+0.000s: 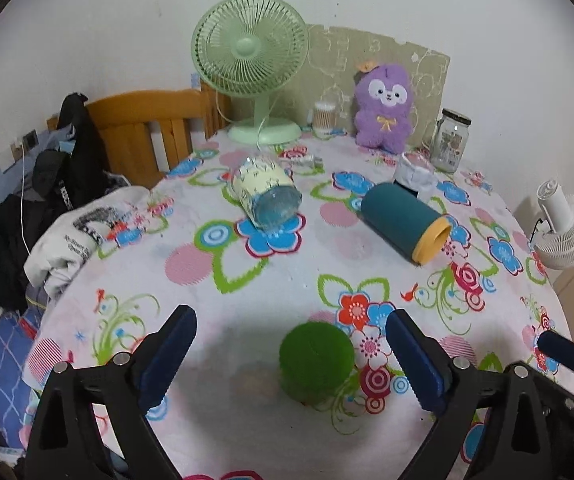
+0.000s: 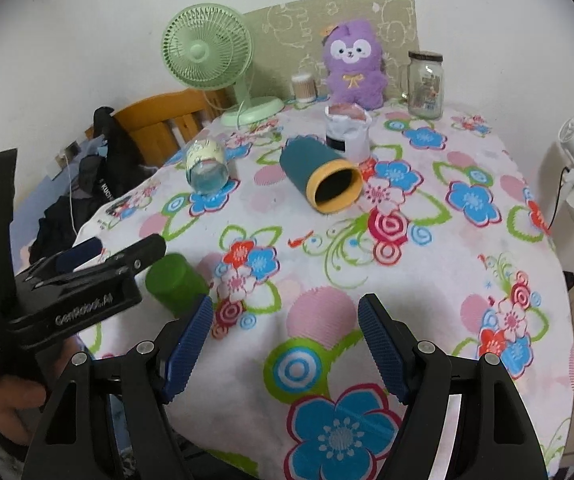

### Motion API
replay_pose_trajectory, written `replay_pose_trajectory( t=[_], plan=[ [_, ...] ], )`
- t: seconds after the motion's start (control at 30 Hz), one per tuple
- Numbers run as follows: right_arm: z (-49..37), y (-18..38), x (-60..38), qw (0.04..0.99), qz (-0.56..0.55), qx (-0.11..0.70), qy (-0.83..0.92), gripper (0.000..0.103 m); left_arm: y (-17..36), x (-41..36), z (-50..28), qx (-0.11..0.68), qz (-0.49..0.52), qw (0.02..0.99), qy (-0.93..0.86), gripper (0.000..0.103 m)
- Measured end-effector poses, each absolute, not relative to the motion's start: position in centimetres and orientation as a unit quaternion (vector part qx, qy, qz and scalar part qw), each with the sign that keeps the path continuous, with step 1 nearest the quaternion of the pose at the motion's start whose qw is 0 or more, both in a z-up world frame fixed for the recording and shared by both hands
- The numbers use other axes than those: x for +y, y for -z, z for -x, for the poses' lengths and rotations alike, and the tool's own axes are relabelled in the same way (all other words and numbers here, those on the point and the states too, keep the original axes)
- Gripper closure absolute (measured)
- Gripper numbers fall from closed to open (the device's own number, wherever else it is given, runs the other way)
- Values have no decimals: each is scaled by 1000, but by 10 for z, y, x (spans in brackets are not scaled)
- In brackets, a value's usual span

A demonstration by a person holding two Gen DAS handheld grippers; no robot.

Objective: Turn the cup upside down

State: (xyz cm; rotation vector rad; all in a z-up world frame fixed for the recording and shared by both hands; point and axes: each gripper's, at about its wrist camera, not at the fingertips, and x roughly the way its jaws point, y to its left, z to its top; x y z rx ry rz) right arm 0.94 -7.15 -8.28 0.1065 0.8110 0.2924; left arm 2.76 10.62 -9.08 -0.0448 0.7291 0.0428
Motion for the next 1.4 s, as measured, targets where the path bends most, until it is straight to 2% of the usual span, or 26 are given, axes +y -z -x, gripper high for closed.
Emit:
replay_pose_trajectory(
  t=[0.1, 0.5, 1.03, 1.4],
  plan=[
    [-8, 70, -65, 916, -46, 375, -133, 13, 79, 111, -24, 338, 19, 941, -24, 3],
    [1, 9, -45, 949, -20, 294, -112, 1, 25, 137, -15, 271, 30, 962, -27, 0],
    [36, -67, -10, 986, 13, 150, -73, 0, -49, 165, 16, 156, 36, 987, -7, 0],
    [46, -82, -9, 990, 0, 122, -69, 0, -67, 175, 29, 120, 42, 992, 3, 0]
  ],
)
